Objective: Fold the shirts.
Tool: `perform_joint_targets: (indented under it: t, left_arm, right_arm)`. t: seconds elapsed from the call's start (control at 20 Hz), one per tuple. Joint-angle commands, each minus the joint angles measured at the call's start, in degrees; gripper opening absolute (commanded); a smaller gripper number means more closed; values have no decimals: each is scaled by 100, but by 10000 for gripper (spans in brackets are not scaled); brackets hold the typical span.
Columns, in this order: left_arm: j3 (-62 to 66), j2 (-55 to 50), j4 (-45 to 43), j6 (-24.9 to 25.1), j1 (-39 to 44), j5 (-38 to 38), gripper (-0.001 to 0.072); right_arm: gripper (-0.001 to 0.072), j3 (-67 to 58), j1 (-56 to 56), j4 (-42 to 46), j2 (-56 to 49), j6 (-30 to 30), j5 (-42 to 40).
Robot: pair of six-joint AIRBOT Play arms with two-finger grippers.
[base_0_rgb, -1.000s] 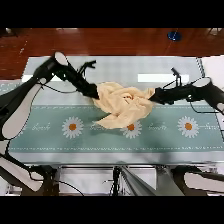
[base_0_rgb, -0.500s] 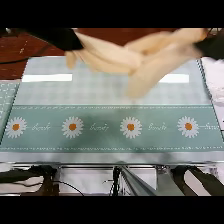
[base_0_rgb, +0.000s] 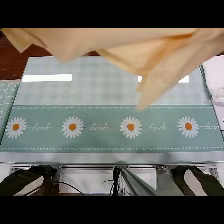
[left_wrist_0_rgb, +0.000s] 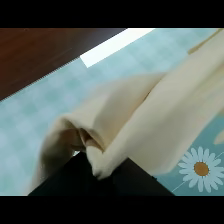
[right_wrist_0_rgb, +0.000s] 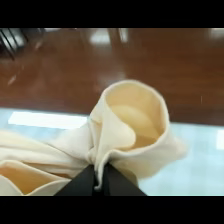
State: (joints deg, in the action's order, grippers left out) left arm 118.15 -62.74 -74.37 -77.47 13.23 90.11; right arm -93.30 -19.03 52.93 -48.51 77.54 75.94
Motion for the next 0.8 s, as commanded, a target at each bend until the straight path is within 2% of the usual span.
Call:
perform_joint_targets:
  t: [0.0, 0.1, 0.25, 0.4, 0.6, 0.75]
  left_arm:
    - [7, 256, 2, -398, 2, 758, 51]
    - [-20, 260, 188, -568, 2, 1099, 51]
    - [-479, 264, 870, -820, 35, 1150, 51]
    - [-1355, 262, 944, -883, 413, 1067, 51]
    - [-2826, 262, 944, -855, 721, 262, 51]
    - [-3834, 240, 942, -710, 713, -787, 51]
  right_arm:
    - [32, -151, -15, 297, 109, 227, 1322]
    - [32, -151, -15, 234, 258, 389, 1663]
    - [32, -149, -15, 55, 337, 540, 2151]
    - [32, -111, -15, 310, 157, 544, 2776]
    - [32, 920, -13, 916, 70, 542, 2815]
    - [32, 2452, 487, 1340, 70, 531, 2256]
